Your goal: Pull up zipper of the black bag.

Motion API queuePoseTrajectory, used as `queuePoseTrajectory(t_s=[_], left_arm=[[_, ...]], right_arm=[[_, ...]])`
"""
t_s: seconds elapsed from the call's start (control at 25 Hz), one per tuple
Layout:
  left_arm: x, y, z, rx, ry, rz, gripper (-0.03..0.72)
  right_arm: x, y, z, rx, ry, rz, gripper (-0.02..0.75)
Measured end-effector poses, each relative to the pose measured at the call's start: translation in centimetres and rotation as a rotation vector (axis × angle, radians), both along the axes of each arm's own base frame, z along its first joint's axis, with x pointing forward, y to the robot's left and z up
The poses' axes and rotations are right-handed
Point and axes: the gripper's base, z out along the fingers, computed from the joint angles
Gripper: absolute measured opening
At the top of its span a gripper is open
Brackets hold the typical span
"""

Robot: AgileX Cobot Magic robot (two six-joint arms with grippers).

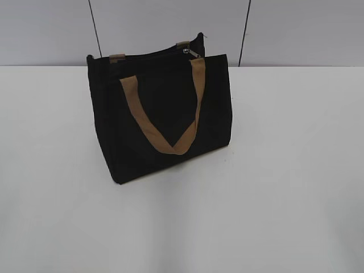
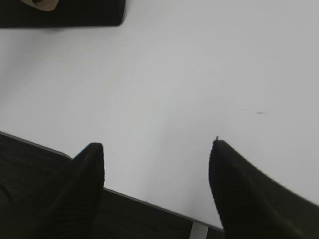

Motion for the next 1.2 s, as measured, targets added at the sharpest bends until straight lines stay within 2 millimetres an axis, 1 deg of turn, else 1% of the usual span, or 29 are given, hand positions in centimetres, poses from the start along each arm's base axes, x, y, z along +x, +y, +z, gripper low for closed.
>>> queuePoseTrajectory(t_s=[0.6, 0.8, 1.0, 1.2], left_arm=[[0.0, 0.0, 0.0, 0.0, -0.001, 0.008, 0.468], [-0.2, 0.1, 0.0, -0.004, -0.01, 0.081, 0.468], [-1.4, 0.4, 0.0, -0.029, -0.08, 0.162, 0.468], [-1.6, 0.4, 0.0, -0.028, -0.091, 0.27, 0.468]], right_arm=[[0.0, -0.1, 0.0, -0.002, 0.002, -0.019, 0.503], [-0.2, -0.2, 0.0, 0.003, -0.017, -0.087, 0.503], [-0.7, -0.3, 0.0, 0.009, -0.055, -0.16, 0.503], [-0.7, -0.2, 0.0, 0.011, -0.054, -0.208, 0.503]])
